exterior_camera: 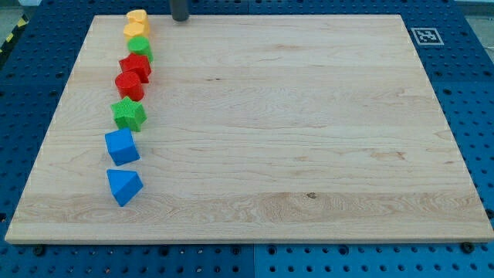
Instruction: Slide the yellow heart and yellow hexagon right a bit
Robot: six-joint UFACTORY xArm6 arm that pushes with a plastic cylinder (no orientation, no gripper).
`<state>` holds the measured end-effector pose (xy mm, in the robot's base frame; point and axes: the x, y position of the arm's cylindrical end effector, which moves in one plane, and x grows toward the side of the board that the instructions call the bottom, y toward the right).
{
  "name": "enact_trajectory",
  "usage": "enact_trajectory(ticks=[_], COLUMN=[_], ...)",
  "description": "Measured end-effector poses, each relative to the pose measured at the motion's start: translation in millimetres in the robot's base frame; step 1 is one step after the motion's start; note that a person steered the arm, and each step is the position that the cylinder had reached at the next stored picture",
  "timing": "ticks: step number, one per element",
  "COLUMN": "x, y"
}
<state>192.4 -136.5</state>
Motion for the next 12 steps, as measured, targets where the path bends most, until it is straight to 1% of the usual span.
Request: enact_trajectory(ticks=[1, 7, 8, 9, 10, 12], x=[0.0, -0.2, 9.8, 31.4, 38.9, 44.2], y=[-3.1, -102.4, -104.3, -104.3, -105.8, -136.2])
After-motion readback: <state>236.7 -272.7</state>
